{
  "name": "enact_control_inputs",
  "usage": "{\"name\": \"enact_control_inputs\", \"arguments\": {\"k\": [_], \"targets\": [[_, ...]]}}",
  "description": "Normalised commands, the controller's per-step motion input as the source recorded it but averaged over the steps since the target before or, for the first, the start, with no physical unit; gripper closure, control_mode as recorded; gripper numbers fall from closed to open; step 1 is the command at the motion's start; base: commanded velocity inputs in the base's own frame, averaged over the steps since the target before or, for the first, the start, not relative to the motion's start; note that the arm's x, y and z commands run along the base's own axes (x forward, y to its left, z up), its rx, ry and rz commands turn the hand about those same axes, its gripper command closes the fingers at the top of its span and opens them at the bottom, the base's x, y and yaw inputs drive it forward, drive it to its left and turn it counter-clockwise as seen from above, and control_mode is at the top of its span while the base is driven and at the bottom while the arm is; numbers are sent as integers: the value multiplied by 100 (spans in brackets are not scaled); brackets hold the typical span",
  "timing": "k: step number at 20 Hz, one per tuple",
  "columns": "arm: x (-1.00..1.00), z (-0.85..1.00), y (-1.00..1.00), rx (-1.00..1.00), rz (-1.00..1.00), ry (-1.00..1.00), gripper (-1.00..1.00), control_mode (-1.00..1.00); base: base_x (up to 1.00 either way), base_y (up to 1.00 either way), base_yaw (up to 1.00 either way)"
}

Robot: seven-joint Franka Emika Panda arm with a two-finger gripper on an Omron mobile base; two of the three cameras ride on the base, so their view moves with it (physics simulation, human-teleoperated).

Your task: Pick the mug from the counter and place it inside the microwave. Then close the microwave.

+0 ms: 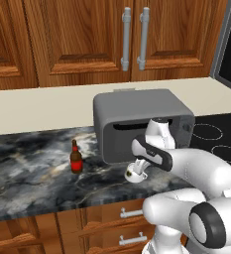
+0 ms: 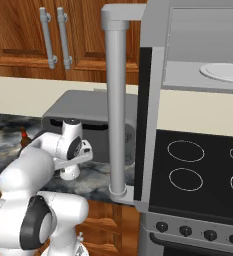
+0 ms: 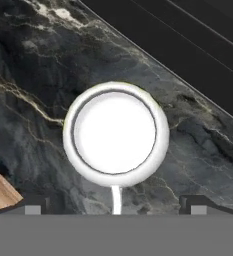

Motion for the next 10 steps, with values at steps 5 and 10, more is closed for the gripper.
{"name": "enact_control_inputs", "arguments": {"k": [5, 10], "targets": [[0, -10, 0, 0, 0, 4, -100, -100, 0, 0, 0], [0, -14, 0, 0, 0, 0, -100, -100, 0, 0, 0]]}}
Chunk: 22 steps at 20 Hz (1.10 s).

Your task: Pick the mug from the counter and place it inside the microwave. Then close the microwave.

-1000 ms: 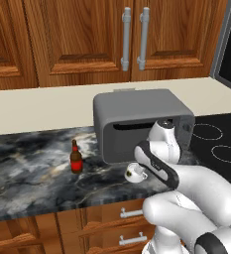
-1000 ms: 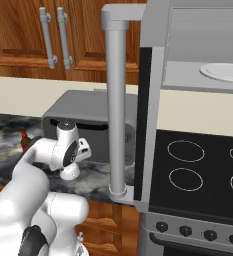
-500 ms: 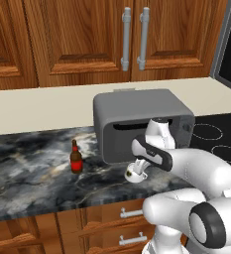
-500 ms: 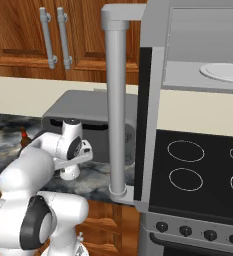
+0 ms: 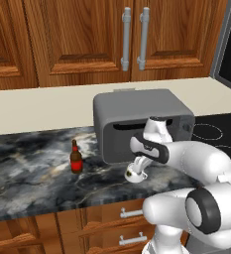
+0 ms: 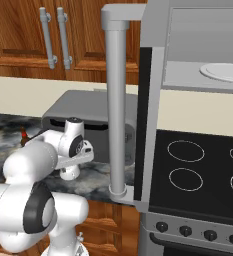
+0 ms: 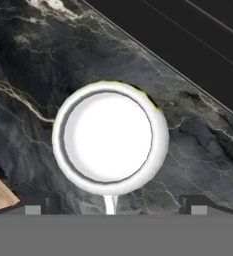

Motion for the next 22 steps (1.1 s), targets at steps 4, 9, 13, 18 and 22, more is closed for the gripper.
{"name": "enact_control_inputs", "arguments": {"k": [4, 9, 13, 18, 22], "targets": [[-6, -18, 0, 0, 0, 0, -100, -100, 0, 0, 0], [-16, -9, 0, 0, 0, 0, -100, -100, 0, 0, 0], [-20, -6, 0, 0, 0, 0, -100, -100, 0, 0, 0], [-3, -11, -3, 0, 0, 0, -100, -100, 0, 0, 0], [4, -14, 0, 0, 0, 0, -100, -100, 0, 0, 0]]}}
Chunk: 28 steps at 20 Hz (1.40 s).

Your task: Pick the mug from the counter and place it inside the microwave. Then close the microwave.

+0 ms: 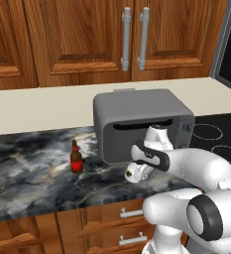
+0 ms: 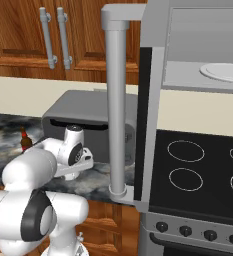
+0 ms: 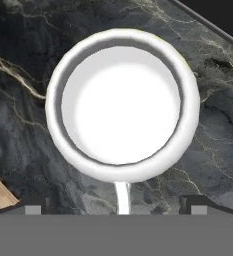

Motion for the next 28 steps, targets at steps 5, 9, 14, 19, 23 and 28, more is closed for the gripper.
{"name": "enact_control_inputs", "arguments": {"k": [5, 9, 14, 19, 23, 28], "targets": [[7, -3, 0, 0, 0, 0, -100, -100, 0, 0, 0], [16, 0, 0, 0, 0, 0, -100, -100, 0, 0, 0], [1, 0, 0, 0, 0, 0, -100, -100, 0, 0, 0], [0, 0, 0, 0, 0, 0, -100, -100, 0, 0, 0], [0, 0, 0, 0, 0, 0, 100, -100, 0, 0, 0], [0, 0, 0, 0, 0, 0, 100, -100, 0, 0, 0]]}}
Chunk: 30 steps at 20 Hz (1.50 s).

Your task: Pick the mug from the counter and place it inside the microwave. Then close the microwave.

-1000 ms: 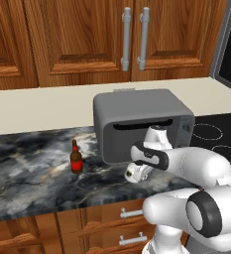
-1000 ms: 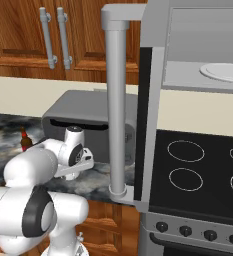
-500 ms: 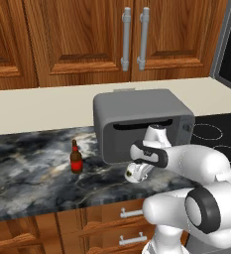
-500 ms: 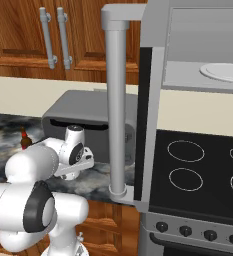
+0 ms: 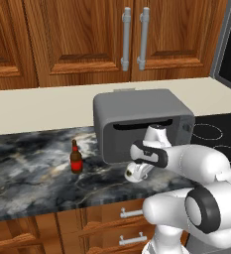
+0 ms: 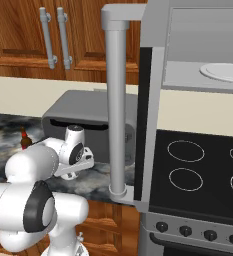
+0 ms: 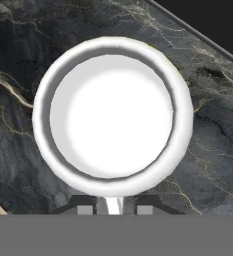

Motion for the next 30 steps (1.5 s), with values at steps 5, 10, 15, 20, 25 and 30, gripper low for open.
{"name": "enact_control_inputs", "arguments": {"k": [5, 10, 15, 20, 25, 30], "targets": [[0, 0, 0, 0, 0, 0, 100, -100, 0, 0, 0], [-3, 0, 0, 0, 0, 0, 100, -100, 0, 0, 0], [-21, 34, -3, 0, 0, 0, 100, -100, 0, 0, 0], [-40, 81, -1, 0, 0, 0, 100, -100, 0, 0, 0], [-53, 86, 0, 0, -7, 5, 100, -100, 0, 0, 0], [-80, 60, -11, 0, -15, 0, 100, -100, 0, 0, 0]]}}
